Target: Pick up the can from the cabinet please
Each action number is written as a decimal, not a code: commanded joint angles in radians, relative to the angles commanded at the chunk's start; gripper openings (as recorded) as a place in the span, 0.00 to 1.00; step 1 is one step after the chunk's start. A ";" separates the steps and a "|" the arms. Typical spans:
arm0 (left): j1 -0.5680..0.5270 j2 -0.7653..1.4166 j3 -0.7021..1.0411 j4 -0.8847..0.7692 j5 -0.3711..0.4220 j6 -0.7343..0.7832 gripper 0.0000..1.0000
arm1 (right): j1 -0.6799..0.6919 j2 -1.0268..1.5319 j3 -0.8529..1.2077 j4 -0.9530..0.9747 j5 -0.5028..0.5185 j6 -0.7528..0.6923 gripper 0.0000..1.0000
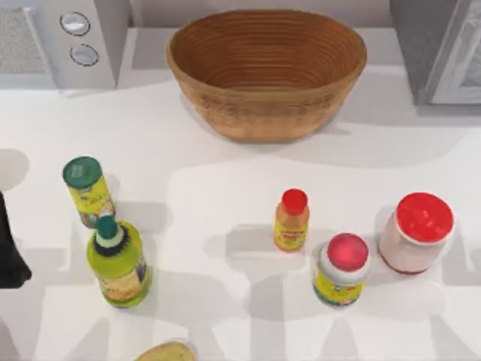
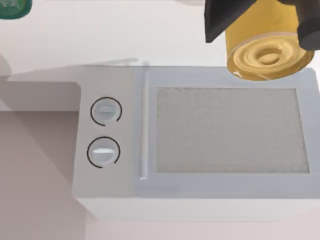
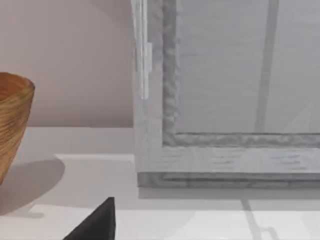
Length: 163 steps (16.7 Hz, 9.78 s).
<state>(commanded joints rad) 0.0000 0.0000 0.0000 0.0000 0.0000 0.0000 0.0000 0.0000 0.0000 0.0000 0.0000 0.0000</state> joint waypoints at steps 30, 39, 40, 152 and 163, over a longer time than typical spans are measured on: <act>0.000 0.000 0.000 0.000 0.000 0.000 1.00 | 0.185 1.327 1.742 -0.417 0.197 0.016 1.00; 0.000 0.000 0.000 0.000 0.000 0.000 1.00 | 0.176 1.430 1.774 -0.343 0.194 0.014 1.00; 0.000 0.000 0.000 0.000 0.000 0.000 1.00 | 0.174 1.461 1.783 -0.330 0.194 0.014 1.00; 0.000 0.000 0.000 0.000 0.000 0.000 1.00 | -0.173 0.995 0.273 0.776 -0.513 0.014 0.00; 0.000 0.000 0.000 0.000 0.000 0.000 1.00 | -0.351 2.090 0.549 1.564 -1.028 0.026 0.00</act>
<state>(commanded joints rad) 0.0000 0.0000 0.0000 0.0000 0.0000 0.0000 -0.3512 2.0900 0.5490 1.5637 -1.0284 0.0262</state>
